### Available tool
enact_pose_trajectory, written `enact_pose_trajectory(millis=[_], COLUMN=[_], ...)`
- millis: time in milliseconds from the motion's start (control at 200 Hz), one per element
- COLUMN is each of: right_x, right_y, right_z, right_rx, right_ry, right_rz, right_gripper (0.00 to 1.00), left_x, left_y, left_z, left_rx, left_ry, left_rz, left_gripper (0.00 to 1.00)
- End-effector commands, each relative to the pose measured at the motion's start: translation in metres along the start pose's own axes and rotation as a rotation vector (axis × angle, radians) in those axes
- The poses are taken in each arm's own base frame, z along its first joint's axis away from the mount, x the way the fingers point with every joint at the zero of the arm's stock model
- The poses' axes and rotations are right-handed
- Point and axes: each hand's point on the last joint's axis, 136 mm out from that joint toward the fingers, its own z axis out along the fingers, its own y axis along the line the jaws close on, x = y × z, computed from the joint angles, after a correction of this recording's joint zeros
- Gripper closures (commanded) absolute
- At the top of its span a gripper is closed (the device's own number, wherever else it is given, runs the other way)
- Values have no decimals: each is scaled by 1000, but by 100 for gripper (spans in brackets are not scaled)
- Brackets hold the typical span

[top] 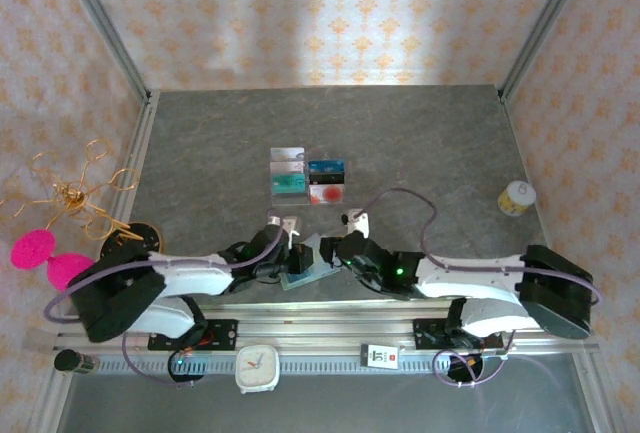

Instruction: Take the credit cards out of the card holder

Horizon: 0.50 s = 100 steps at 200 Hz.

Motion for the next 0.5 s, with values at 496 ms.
enact_pose_trajectory(millis=[496], right_x=[24], right_y=[37], right_z=[26], right_rx=[-183], right_ry=[257], right_rz=[-131], right_gripper=[81], left_x=[-12], left_y=[27], left_z=[-57], left_rx=[-55], left_ry=[-149], left_rz=[-85], left_gripper=[82])
